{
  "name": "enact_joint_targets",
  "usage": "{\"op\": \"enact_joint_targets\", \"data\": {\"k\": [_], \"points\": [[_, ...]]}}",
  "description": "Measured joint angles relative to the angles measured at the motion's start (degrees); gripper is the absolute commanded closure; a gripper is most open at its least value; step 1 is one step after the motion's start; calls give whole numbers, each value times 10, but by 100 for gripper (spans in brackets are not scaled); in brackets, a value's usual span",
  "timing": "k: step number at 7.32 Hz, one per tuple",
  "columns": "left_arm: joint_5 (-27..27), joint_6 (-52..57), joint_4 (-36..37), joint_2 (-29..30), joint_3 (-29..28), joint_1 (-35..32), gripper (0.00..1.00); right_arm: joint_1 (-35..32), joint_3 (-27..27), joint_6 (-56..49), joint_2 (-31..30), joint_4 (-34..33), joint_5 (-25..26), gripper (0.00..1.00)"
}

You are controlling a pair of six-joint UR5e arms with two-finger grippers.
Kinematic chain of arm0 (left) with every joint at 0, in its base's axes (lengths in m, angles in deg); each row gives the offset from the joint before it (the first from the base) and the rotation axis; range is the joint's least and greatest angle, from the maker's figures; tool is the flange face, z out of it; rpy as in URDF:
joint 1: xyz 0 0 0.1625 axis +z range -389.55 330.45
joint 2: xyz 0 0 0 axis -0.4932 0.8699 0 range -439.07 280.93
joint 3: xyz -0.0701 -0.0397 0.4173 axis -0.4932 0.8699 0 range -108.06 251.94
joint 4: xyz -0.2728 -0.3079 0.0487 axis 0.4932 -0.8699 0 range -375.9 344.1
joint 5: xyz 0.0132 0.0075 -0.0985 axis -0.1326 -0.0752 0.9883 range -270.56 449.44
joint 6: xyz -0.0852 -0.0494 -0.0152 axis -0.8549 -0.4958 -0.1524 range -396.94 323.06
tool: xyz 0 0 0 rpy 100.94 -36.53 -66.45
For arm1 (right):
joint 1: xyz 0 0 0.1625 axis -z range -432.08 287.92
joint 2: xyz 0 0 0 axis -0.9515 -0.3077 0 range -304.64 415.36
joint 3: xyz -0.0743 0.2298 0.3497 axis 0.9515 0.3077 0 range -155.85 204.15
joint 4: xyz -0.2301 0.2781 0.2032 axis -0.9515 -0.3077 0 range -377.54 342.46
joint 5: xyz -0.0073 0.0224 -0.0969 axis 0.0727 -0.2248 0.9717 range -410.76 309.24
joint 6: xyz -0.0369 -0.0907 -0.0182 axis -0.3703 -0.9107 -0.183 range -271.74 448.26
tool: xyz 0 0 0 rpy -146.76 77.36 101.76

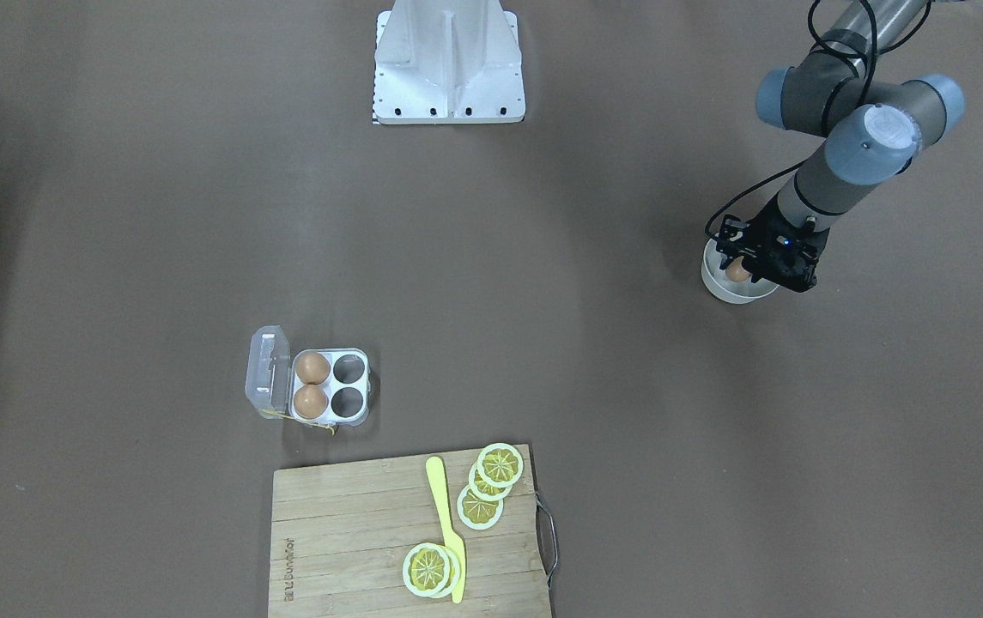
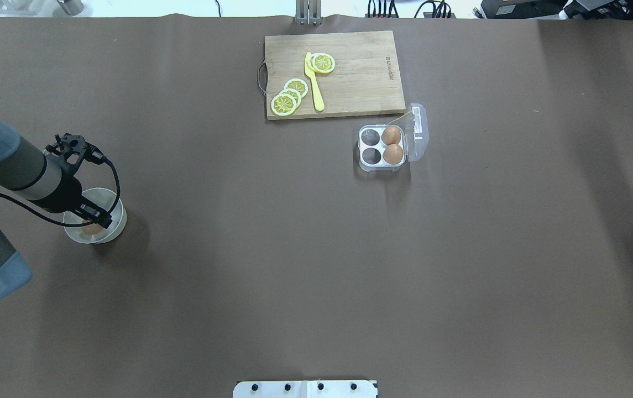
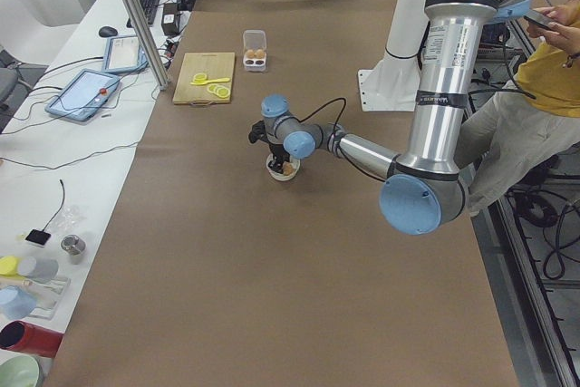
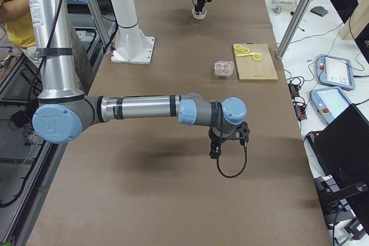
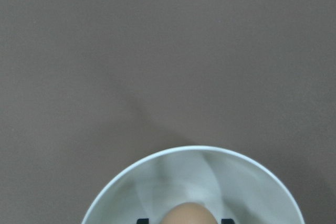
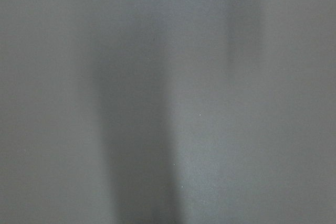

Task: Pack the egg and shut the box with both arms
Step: 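Close the left gripper on the brown egg inside the bowl, then lift the egg with the left gripper and carry it to the egg box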

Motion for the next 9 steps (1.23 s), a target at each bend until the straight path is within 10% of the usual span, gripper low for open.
{"op": "enact_joint_targets", "data": {"k": [9], "points": [[8, -1, 73, 44, 53, -14, 66, 1, 1, 0, -1, 0, 0, 0]]}}
